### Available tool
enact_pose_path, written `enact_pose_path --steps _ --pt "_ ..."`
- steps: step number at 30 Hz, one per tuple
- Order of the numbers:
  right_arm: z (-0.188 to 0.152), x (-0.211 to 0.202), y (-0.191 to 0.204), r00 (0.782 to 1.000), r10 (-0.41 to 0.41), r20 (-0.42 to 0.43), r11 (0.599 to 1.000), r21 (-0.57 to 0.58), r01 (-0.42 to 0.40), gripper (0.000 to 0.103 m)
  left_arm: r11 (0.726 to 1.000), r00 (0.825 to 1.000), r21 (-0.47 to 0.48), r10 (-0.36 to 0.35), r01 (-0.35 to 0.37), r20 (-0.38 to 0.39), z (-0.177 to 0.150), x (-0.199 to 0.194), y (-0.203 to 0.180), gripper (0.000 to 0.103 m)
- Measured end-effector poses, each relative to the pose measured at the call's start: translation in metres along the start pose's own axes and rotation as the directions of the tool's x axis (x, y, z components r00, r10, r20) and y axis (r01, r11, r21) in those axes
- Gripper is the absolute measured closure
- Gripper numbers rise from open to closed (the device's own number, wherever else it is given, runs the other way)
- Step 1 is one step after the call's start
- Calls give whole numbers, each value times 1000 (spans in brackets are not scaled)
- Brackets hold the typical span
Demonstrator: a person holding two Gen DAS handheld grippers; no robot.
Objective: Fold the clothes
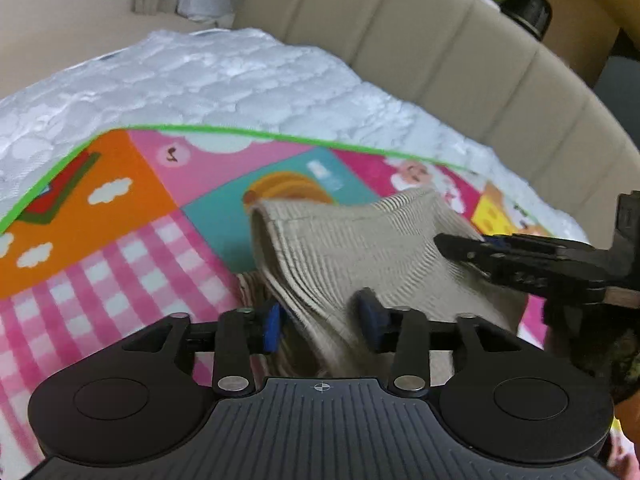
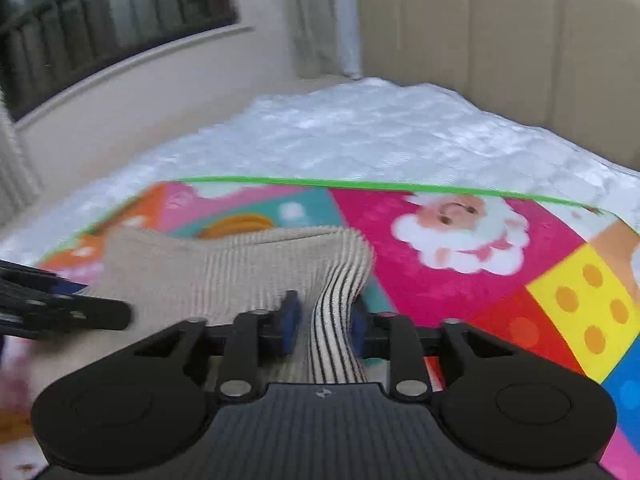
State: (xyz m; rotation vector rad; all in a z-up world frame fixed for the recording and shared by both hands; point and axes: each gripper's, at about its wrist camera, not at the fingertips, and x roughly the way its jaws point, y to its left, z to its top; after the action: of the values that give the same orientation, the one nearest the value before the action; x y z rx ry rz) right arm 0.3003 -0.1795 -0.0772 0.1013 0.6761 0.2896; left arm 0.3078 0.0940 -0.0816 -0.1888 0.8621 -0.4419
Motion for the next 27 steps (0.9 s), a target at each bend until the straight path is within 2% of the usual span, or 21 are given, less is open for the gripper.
enact_pose_path --steps 3,6,9,12,14,16,17,19,20,22,23,25,27 --pt "-6 11 -7 998 -54 -14 998 11 55 53 999 999 36 34 -35 28 2 -7 0 43" --pt "-7 -8 -10 999 -46 -9 998 52 46 49 993 994 65 91 -95 62 3 -14 3 35" --pt "-8 -35 -11 999 -33 0 993 110 33 42 986 986 78 143 -150 90 5 -18 6 33" --pt "-17 -62 -12 1000 20 6 986 164 -21 40 969 970 106 210 -223 119 7 -22 7 34" --pt "-28 -74 -12 998 63 -4 977 206 -61 36 962 961 119 227 -247 158 11 -30 5 35" --pt "-39 -79 -12 995 91 -26 967 242 -82 33 971 959 105 191 -216 207 17 -43 2 38" --pt "-45 -81 -12 994 99 -38 962 259 -86 29 980 962 106 142 -170 234 22 -51 0 38" --pt "-52 -81 -12 992 108 -58 951 298 -86 25 987 964 137 46 -84 261 30 -61 -9 31" --pt "-55 -80 -14 990 121 -67 937 336 -91 24 984 970 175 1 -45 244 34 -60 -16 27" --pt "-60 -77 -17 985 150 -84 902 419 -102 23 969 984 245 -68 25 167 41 -46 -27 15" --pt "-63 -76 -19 982 165 -91 882 459 -105 23 960 987 275 -94 55 130 43 -38 -32 14" --pt "-69 -75 -19 977 189 -101 857 502 -114 22 949 993 310 -87 58 80 44 -18 -38 14" --pt "-73 -72 -17 973 197 -117 852 512 -111 21 948 997 315 -63 47 41 45 3 -36 14"
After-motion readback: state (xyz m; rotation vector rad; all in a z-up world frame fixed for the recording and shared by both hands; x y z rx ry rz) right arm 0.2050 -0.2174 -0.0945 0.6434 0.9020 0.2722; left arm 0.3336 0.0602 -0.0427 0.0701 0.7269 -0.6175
